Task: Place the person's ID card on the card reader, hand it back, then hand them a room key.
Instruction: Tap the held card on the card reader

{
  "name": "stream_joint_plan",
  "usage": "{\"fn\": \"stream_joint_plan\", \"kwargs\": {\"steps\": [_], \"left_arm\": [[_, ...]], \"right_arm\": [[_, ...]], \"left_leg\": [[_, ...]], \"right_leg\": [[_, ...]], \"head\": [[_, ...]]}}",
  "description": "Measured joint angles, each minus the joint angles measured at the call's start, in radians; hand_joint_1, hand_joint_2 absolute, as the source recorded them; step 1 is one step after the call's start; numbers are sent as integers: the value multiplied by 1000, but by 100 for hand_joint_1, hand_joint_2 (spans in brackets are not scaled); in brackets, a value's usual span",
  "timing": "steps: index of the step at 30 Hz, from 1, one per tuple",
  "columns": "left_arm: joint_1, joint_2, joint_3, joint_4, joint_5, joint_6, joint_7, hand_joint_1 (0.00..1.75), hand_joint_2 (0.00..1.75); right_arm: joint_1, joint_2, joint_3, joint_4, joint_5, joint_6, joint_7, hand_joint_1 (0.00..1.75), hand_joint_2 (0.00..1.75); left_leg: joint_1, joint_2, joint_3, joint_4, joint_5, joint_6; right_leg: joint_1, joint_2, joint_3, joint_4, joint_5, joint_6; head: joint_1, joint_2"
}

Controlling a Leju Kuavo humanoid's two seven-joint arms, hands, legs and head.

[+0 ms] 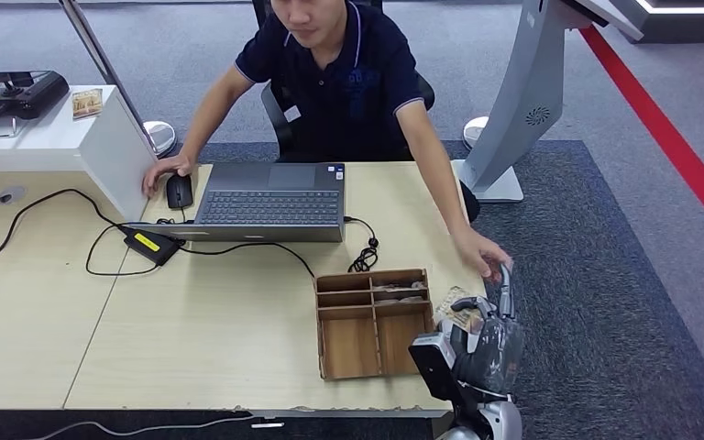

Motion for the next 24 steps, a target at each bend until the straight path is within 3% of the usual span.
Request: {"fn": "stream_joint_plan", "kwargs": {"steps": [11, 24], "left_arm": [[0, 0, 0, 0, 10, 6, 0, 0, 0], [0, 0, 0, 0, 10, 6, 0, 0, 0]], "right_arm": [[1, -4, -5, 14, 41, 0, 43, 175, 175], [-8, 3, -83, 101, 120, 0, 9, 175, 175]], "left_leg": [[0, 0, 0, 0, 0, 0], [0, 0, 0, 0, 0, 0]], "right_leg": [[0, 0, 0, 0, 0, 0], [0, 0, -1, 0, 0, 0]], "head": [[0, 0], [0, 0]]}}
